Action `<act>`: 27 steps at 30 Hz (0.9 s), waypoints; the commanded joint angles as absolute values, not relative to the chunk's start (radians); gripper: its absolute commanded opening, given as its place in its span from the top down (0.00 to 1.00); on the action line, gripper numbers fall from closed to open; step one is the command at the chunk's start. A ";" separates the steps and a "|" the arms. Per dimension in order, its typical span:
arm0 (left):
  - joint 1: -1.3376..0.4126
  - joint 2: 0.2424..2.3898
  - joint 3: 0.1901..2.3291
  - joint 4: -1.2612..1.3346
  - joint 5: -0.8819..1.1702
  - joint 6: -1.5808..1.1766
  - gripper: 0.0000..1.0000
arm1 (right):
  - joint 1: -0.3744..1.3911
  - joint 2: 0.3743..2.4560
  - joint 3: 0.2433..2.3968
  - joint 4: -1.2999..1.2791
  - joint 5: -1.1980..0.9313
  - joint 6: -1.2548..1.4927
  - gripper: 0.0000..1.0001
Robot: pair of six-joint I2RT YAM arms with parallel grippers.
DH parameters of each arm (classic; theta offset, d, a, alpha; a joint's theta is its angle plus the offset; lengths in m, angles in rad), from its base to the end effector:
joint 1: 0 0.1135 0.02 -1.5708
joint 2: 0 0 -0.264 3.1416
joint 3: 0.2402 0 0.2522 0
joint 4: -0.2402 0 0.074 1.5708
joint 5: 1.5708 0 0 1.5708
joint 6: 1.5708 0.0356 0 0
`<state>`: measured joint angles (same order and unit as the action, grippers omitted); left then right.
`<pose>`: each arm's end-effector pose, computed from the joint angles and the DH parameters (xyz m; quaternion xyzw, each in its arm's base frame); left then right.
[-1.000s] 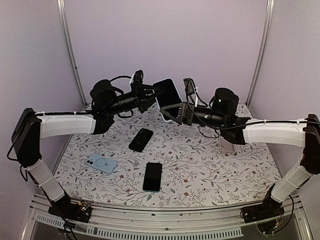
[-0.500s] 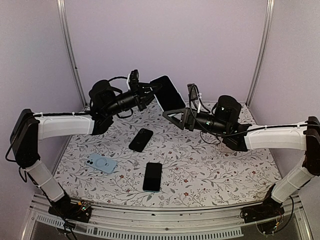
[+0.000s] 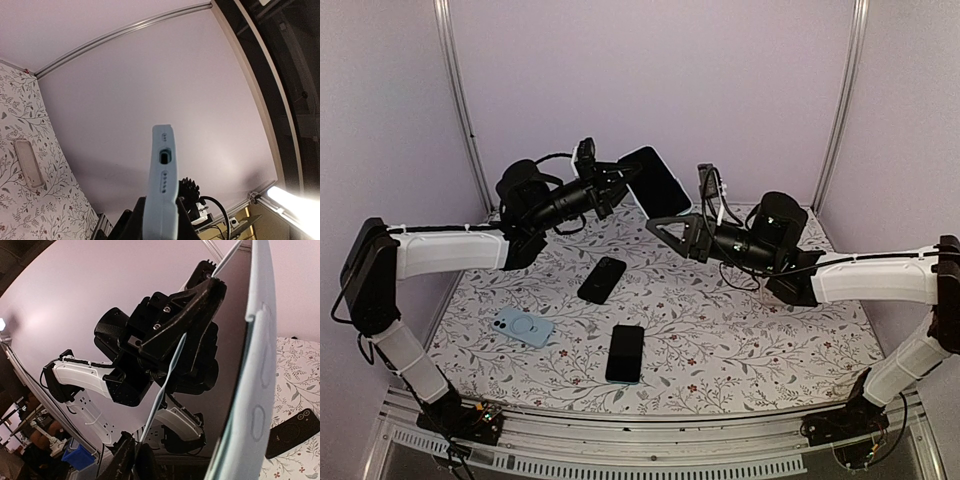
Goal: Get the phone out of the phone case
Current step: Remove the corner of the phone case from the bottom left corner of the phone case.
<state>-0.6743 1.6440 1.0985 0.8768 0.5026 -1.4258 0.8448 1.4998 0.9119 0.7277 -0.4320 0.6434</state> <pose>0.2856 -0.2502 0.3352 -0.0182 0.5976 -0.7558 0.2670 0.2170 0.2669 0.3057 -0.2254 0.6212 0.6028 0.4472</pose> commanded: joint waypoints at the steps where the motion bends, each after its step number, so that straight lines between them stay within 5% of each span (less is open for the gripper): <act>1: -0.683 1.620 1.126 0.995 0.535 -1.516 1.00 | 0.836 1.474 0.895 0.652 -0.313 0.567 0.66; 13: -0.677 1.595 1.125 1.011 0.582 -1.706 1.00 | 0.830 1.501 0.884 0.495 0.038 0.182 0.63; 27: -0.671 1.585 1.129 1.091 0.589 -1.729 1.00 | 0.758 1.548 0.879 0.497 -0.120 0.333 0.46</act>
<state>-0.6537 1.6489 1.0981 0.8371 0.4622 -1.5913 0.8505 1.4967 0.9230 0.6800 -0.2615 0.3046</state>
